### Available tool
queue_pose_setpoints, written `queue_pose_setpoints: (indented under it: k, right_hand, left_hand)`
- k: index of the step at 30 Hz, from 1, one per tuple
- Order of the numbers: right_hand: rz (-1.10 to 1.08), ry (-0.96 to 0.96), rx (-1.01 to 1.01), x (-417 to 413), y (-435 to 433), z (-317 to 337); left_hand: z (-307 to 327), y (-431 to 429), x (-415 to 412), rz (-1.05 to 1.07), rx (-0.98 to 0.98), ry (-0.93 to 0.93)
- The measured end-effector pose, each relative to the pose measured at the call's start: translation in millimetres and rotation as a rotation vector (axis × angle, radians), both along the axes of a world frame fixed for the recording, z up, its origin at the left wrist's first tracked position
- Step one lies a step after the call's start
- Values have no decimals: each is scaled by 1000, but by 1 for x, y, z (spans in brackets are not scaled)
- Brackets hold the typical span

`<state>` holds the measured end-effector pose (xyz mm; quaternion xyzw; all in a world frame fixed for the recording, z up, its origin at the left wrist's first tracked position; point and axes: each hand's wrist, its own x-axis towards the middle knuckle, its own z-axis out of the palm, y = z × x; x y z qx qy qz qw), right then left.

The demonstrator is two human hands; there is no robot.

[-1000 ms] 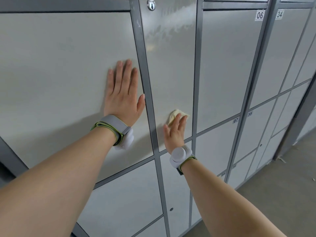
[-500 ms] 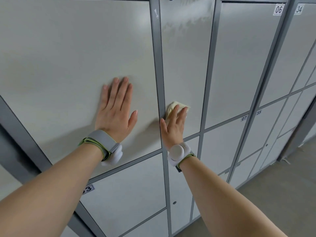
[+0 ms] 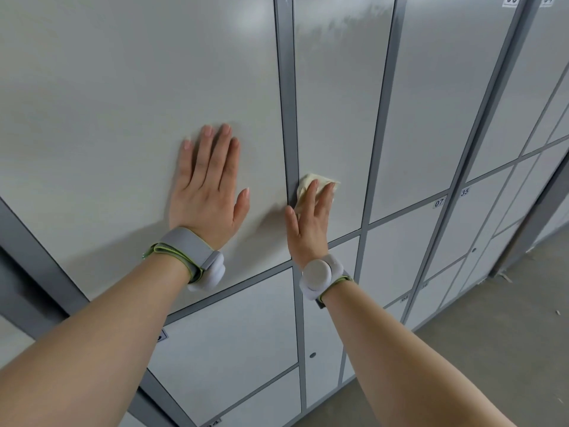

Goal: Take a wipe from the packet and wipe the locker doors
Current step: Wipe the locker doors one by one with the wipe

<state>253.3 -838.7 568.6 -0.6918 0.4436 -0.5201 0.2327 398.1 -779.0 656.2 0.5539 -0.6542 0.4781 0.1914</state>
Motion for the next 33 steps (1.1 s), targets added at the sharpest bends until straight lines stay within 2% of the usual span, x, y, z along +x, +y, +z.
queue_pose_setpoints:
  k: [5, 8, 10, 13, 15, 18, 21, 24, 26, 30, 33]
  right_hand:
    - [10, 43, 180, -3, 6, -48]
    - [31, 11, 276, -6, 6, -46]
    - [47, -38, 216, -4, 9, -29]
    - [77, -18, 4, 5, 13, -7]
    - [66, 4, -57, 9, 13, -8]
    - [56, 44, -20, 11, 14, -36]
    - [60, 68, 142, 4, 15, -71]
    - [56, 67, 289, -4, 12, -77]
    - [67, 25, 251, -4, 13, -65]
    - [76, 4, 12, 3, 12, -44]
    - [67, 0, 28, 5, 10, -55]
  left_hand:
    - [0, -1, 0, 1, -21, -10]
    - [-1, -1, 0, -3, -26, -9]
    - [-1, -1, 0, -3, -24, -8]
    - [-1, -1, 0, -3, -18, -2]
    - [-1, -1, 0, -6, -19, 2]
    - [-1, -1, 0, -4, -16, -5]
    - [-1, 0, 1, 2, -18, -8]
    - [-1, 0, 0, -2, -21, -11]
    - [0, 0, 0, -2, -21, -8]
    - [0, 0, 0, 6, -17, -5]
    - [0, 0, 0, 5, -17, -9]
